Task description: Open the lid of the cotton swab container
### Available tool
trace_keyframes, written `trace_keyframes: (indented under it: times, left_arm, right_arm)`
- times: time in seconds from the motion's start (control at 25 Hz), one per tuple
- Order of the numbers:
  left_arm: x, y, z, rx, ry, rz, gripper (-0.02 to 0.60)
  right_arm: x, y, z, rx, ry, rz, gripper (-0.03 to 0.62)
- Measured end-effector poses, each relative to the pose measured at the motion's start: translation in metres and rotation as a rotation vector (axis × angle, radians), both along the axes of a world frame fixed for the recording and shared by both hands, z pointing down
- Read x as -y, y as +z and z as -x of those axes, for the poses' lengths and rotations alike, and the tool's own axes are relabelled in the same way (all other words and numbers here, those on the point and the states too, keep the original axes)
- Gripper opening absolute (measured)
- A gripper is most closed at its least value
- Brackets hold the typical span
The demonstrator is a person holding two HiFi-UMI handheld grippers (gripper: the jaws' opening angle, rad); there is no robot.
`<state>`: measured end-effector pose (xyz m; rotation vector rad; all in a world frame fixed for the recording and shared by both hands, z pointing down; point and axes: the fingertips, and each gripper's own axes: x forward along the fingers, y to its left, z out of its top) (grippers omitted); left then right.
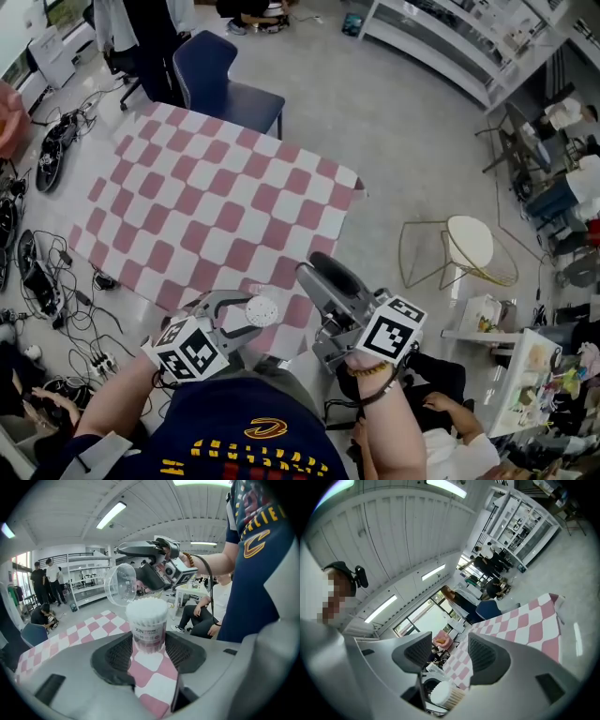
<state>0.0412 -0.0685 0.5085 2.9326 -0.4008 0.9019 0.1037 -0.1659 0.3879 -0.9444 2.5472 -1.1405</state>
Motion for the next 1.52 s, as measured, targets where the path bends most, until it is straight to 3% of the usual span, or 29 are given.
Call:
trace_keyframes:
  times: [0.24,0.4,0.72,0.92,1.2,1.52]
  left_arm:
    - [0.012,0.002,0.010,-0.002,-0.060,-0.001,0.222]
    - [0.018,0.002,0.015,0.000,-0.091,-0.007,0.222]
    - [0.034,0.007,0.022,0.001,-0.173,-0.026,0.222]
    - [0.044,0.020,0.024,-0.001,-0.217,-0.042,0.222]
    - [0.047,0.001,0.018,-0.036,-0.265,-0.089,0.222]
    - [0.043,-0.008,0.011,-0.050,-0.266,-0.087,0.222]
  right_arm:
    - [-0.006,-0.012,-0.018,-0.172,0.130,-0.124,0.244]
    - [-0.016,-0.007,-0.017,-0.265,0.159,-0.167,0.243]
    - [-0.031,0.008,-0.017,-0.355,0.184,-0.193,0.146]
    - [-0.041,0.018,-0.024,-0.373,0.221,-0.183,0.011]
    - [-0.050,0.034,-0.034,-0.556,0.285,-0.237,0.011]
    - [-0.054,0.035,-0.033,-0.548,0.312,-0.258,0.011]
